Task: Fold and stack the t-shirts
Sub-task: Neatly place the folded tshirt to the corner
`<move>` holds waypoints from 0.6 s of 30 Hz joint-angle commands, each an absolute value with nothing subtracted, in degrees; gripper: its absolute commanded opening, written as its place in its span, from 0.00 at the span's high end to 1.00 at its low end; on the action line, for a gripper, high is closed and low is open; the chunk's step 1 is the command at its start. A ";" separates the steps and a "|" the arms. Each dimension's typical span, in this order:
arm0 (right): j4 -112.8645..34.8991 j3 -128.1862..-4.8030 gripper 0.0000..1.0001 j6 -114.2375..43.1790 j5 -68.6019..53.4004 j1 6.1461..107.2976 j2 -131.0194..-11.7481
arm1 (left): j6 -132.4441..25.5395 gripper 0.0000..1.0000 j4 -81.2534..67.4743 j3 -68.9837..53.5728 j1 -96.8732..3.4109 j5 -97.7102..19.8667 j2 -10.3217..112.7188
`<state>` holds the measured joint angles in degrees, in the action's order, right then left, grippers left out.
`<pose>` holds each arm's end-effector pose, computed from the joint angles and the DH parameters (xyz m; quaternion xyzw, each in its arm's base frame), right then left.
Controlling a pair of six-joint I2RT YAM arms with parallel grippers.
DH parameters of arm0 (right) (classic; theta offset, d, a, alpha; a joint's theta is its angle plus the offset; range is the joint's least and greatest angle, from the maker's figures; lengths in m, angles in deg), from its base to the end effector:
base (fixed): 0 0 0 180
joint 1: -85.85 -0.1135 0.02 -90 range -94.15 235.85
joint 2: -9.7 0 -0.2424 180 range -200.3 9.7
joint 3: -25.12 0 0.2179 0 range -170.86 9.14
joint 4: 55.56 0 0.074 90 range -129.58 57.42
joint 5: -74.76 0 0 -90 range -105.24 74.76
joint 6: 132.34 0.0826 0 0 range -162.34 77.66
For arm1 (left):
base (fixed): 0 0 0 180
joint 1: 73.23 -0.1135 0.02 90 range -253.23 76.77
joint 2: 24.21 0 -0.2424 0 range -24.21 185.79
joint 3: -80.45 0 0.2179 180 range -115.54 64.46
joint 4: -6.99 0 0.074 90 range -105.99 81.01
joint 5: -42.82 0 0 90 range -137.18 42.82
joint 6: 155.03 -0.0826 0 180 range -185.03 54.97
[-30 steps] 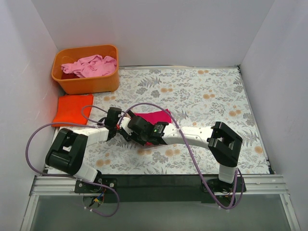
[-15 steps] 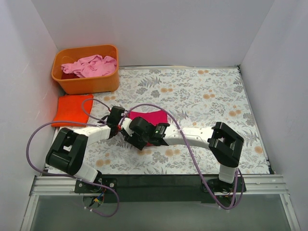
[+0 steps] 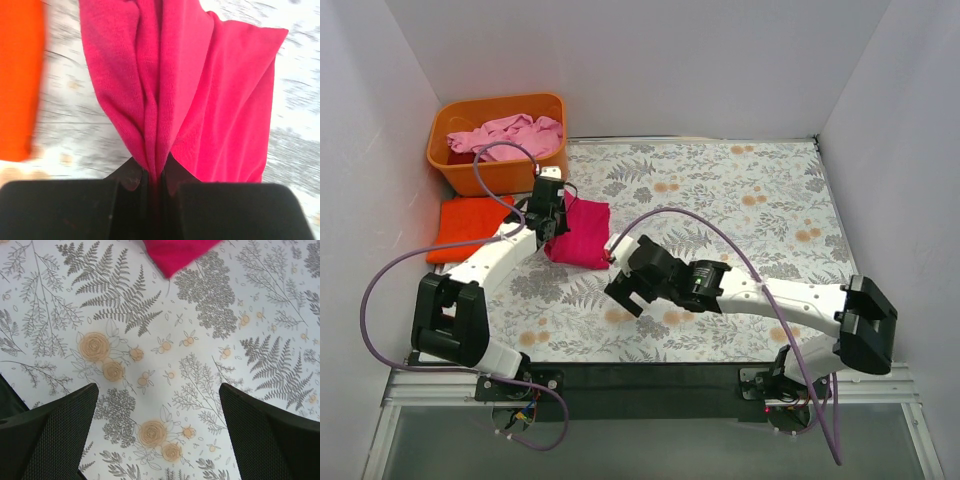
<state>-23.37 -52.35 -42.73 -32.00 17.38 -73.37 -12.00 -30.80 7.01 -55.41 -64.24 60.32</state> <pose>0.1427 0.2969 0.2391 -0.4494 0.7690 0.1352 0.4340 0.3038 -0.0722 0.1976 -0.3297 0.8668 -0.0881 0.3635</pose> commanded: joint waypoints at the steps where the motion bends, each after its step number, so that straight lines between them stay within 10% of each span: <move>1: -19.46 -50.45 0.05 -41.11 -38.17 17.65 -68.97 | -23.89 1.00 -33.34 3.30 -59.50 -71.17 59.37; 18: -5.57 -56.42 0.06 -41.99 -44.60 19.58 -69.66 | -40.60 1.00 -33.60 -8.04 -71.47 -67.49 66.23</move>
